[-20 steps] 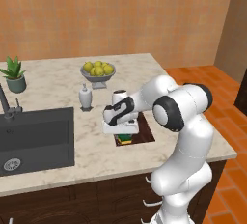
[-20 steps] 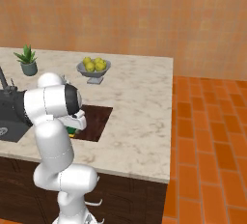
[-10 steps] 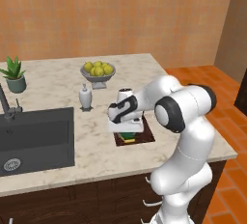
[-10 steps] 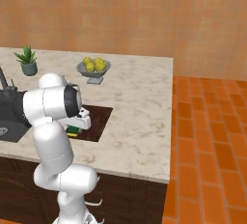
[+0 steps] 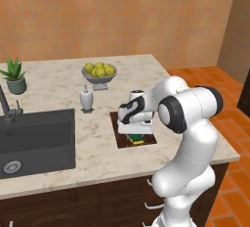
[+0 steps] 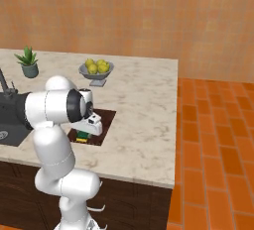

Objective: Pick up the sponge from the counter and clean the cutting board by briefly scrubbing or pressing down on the cutting board. Once finished, release the sponge.

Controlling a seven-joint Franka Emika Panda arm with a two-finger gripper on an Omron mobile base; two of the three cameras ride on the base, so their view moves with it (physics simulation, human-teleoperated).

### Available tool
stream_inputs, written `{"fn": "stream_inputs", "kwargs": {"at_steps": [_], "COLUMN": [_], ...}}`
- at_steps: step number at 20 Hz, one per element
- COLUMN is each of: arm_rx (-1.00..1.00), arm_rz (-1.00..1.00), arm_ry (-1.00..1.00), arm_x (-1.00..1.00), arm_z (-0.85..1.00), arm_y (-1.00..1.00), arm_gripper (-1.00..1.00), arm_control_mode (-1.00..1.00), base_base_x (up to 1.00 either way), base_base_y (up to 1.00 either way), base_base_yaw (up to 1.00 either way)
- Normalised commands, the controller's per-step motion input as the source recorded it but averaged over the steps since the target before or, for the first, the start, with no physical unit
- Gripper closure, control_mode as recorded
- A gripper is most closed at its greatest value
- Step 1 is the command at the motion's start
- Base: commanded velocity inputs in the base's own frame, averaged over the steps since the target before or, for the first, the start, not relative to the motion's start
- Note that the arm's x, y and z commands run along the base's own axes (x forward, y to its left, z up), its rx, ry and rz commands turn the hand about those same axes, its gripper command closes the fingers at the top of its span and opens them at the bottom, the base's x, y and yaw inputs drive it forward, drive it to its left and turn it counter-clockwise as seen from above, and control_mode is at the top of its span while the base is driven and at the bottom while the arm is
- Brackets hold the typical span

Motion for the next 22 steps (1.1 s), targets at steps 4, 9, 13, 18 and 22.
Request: {"fn": "stream_inputs", "kwargs": {"at_steps": [4, 9, 13, 18, 22], "arm_rx": [0.03, 0.05, 0.00, 0.01, 0.03], "arm_rz": [-0.02, 0.00, 0.00, 0.00, 0.00], "arm_ry": [0.03, 0.00, 0.00, 0.00, 0.00], "arm_x": [0.00, 0.00, 0.03, 0.17, 0.38], "arm_z": [-0.30, -0.09, -0.62, -0.39, 0.05], "arm_y": [-0.21, -0.68, -0.21, -0.01, -0.06], "arm_gripper": [1.00, 1.00, 1.00, 1.00, 1.00], "arm_control_mode": [-1.00, -1.00, -1.00, -1.00, -1.00], "base_base_x": [0.00, 0.00, 0.00, 0.00, 0.00], "base_base_y": [0.00, 0.00, 0.00, 0.00, 0.00], "base_base_yaw": [0.00, 0.00, 0.00, 0.00, 0.00]}}
